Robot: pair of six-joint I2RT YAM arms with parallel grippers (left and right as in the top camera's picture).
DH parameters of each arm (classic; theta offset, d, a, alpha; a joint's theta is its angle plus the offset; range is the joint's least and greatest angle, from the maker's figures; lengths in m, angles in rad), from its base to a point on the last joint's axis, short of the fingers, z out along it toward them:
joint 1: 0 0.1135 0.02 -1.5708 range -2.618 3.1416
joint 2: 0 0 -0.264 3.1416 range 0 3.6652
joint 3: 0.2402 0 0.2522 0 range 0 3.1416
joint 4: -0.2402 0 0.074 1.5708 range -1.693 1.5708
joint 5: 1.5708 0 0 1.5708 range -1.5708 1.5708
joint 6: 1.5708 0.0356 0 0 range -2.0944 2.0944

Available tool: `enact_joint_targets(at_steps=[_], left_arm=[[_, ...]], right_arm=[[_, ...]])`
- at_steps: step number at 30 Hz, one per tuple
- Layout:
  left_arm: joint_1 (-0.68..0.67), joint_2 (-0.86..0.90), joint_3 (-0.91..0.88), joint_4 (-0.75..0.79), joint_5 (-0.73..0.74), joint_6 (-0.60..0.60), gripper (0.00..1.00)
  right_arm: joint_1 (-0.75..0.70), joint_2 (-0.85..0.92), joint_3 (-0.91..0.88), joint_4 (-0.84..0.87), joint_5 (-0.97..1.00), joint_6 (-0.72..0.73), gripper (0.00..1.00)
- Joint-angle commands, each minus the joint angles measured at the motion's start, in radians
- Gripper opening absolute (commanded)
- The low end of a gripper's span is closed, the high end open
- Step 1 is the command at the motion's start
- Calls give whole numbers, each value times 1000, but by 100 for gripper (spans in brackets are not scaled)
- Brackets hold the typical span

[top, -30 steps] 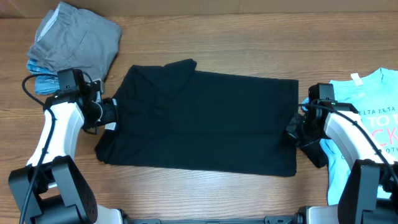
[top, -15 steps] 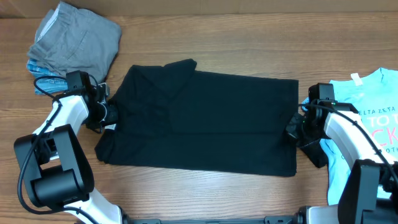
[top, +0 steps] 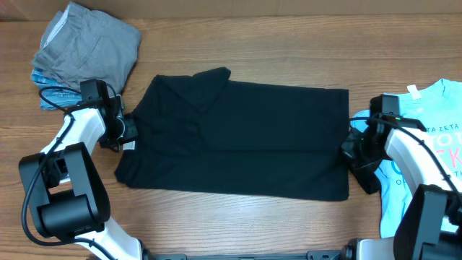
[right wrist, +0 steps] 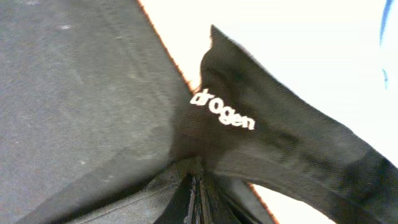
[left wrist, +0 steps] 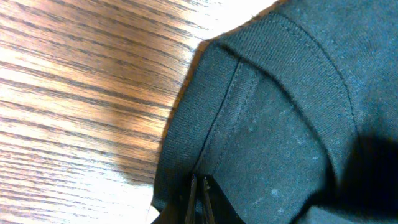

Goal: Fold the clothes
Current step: 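Lift both held edges and pull them outward with both grippers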

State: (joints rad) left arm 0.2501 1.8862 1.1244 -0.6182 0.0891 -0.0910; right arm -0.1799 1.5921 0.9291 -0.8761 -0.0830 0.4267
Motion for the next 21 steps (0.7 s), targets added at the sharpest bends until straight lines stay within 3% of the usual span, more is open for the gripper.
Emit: enact_joint_targets(at_steps=[1,3,5,6,16,21], left_arm=[[13,88,-34,2,-122,-23,9],[13,88,-34,2,-118,-22,9],[13,88,-33,2,-108,-22,10],[13,87,-33,2,-98,-22,11],[8,26,180,-219,36,30,24],[-39,-27,257,-304,140,129,40]], right_arm=[[-22,-26,30,11,-9,-10,4],[-21,-26,30,21,-42,-37,8],[-19,-26,31,37,-69,-69,22],[-19,-26,35,35,-69,-69,24],[-22,-75,202,-126,-124,-130,30],[-21,-147,219,-138,-273,-148,36]])
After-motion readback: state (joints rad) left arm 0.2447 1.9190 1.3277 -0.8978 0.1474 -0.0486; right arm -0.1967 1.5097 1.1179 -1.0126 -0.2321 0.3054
